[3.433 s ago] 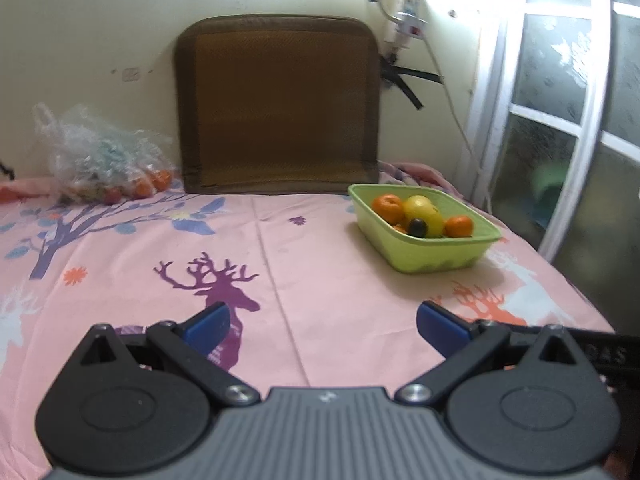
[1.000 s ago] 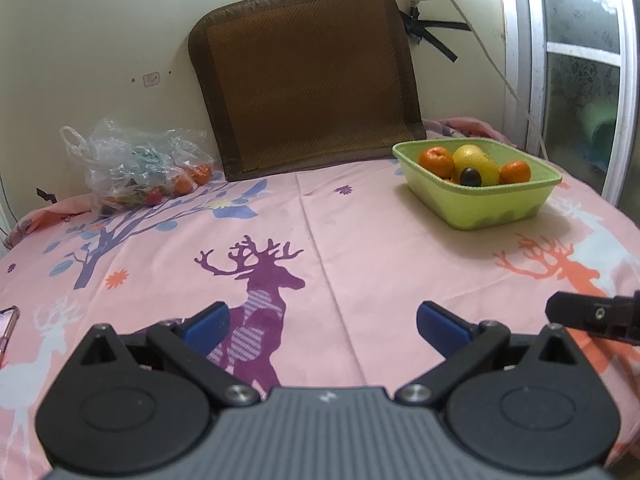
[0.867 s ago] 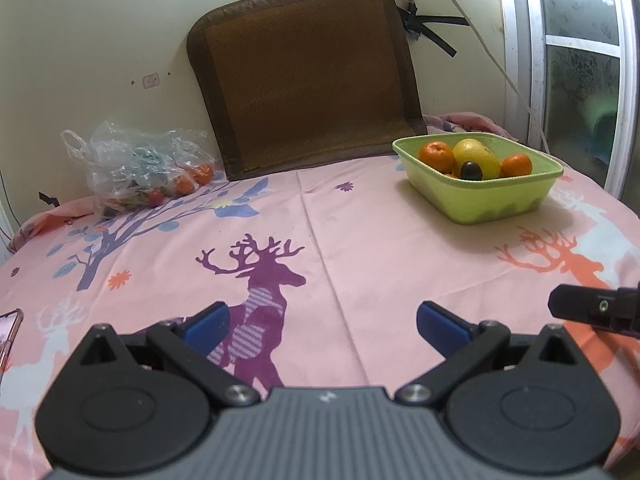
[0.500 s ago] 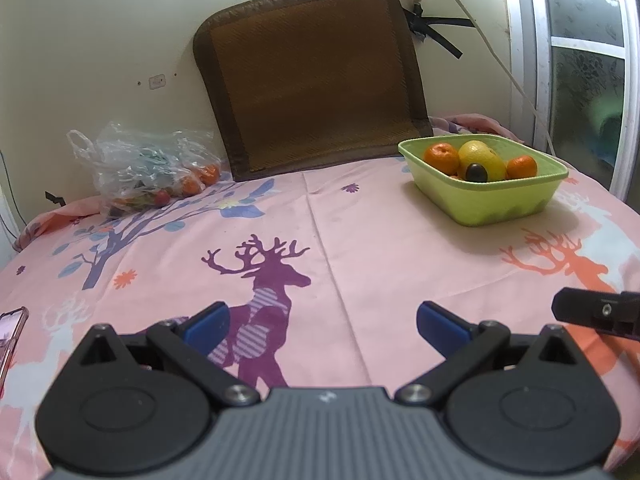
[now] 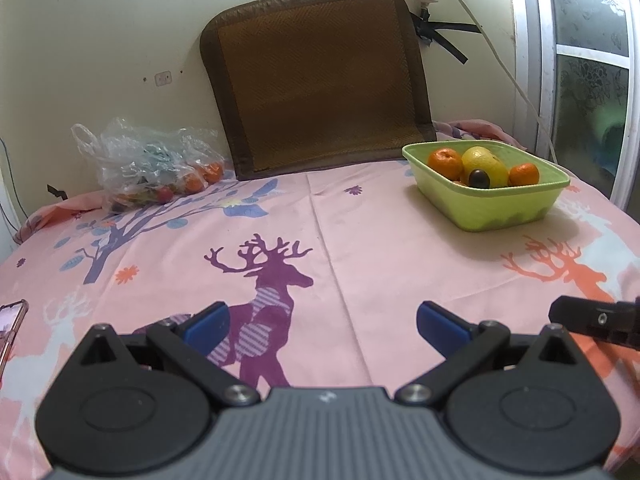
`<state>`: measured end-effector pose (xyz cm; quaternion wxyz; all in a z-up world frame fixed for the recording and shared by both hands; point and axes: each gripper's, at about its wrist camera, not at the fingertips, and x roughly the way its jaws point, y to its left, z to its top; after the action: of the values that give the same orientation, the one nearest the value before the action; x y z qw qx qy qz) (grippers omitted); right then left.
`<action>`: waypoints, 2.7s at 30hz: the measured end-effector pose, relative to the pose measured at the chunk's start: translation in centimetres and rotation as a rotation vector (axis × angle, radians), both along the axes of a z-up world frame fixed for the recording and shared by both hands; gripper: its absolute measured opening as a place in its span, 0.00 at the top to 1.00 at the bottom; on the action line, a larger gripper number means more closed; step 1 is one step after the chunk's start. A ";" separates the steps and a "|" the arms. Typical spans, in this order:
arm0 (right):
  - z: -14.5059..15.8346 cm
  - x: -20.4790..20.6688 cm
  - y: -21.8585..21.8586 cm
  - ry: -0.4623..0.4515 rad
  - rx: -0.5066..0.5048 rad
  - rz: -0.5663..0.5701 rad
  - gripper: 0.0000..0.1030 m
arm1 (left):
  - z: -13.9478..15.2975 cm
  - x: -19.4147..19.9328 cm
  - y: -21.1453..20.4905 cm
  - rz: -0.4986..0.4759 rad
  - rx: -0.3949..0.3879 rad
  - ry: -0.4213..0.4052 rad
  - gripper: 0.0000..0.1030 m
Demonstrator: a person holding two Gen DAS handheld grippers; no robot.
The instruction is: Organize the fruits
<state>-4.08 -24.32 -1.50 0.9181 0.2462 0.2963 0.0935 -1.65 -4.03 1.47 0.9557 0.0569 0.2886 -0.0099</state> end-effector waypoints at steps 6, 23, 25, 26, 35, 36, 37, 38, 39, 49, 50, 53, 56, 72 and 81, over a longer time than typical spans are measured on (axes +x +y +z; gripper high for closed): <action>0.0 0.0 0.0 0.000 0.000 0.001 0.17 | 0.0 0.0 0.0 0.000 -0.004 0.001 0.00; 0.0 0.0 0.0 0.000 -0.001 0.001 0.16 | -0.6 0.4 0.1 0.020 -0.015 0.071 0.00; 0.0 0.0 0.0 -0.001 -0.002 0.002 0.16 | -0.6 0.4 0.1 0.020 -0.014 0.068 0.00; -0.1 0.0 0.0 0.000 -0.002 0.003 0.16 | -0.6 0.3 0.1 0.020 -0.013 0.066 0.00; -0.2 0.1 -0.1 -0.002 -0.002 0.013 0.16 | -0.6 0.4 -0.1 0.028 0.005 0.070 0.00; -0.2 0.1 -0.1 -0.002 -0.002 0.013 0.16 | -0.6 0.4 -0.1 0.028 0.008 0.069 0.00; -0.2 0.1 -0.1 -0.002 -0.002 0.012 0.16 | -0.6 0.4 -0.2 0.028 0.011 0.070 0.00; -0.1 0.1 -0.1 -0.002 -0.002 0.012 0.16 | -0.6 0.4 -0.2 0.028 0.013 0.071 0.00; -0.1 0.1 0.0 -0.002 -0.003 0.012 0.16 | -0.6 0.4 -0.2 0.029 0.014 0.072 0.00; -0.1 0.1 0.0 -0.002 -0.003 0.011 0.16 | -0.7 0.5 -0.4 0.036 0.034 0.076 0.00; -0.1 0.1 0.0 -0.002 -0.003 0.011 0.16 | -0.7 0.5 -0.4 0.037 0.035 0.076 0.00; -0.1 0.1 0.0 -0.002 -0.003 0.010 0.16 | -0.7 0.5 -0.4 0.037 0.036 0.076 0.00; -0.1 0.1 0.0 -0.002 -0.003 0.010 0.16 | -0.7 0.5 -0.4 0.037 0.038 0.075 0.00; 0.0 0.1 0.0 -0.004 -0.004 0.008 0.16 | -0.9 0.3 -0.6 0.040 0.050 0.075 0.00; 0.1 0.1 -0.1 -0.007 -0.005 0.011 0.16 | -1.0 0.2 -0.6 0.041 0.051 0.075 0.00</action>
<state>-3.99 -24.44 -1.37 0.9193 0.2416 0.2945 0.0987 -1.41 -4.66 0.52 0.9424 0.0750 0.3255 0.0148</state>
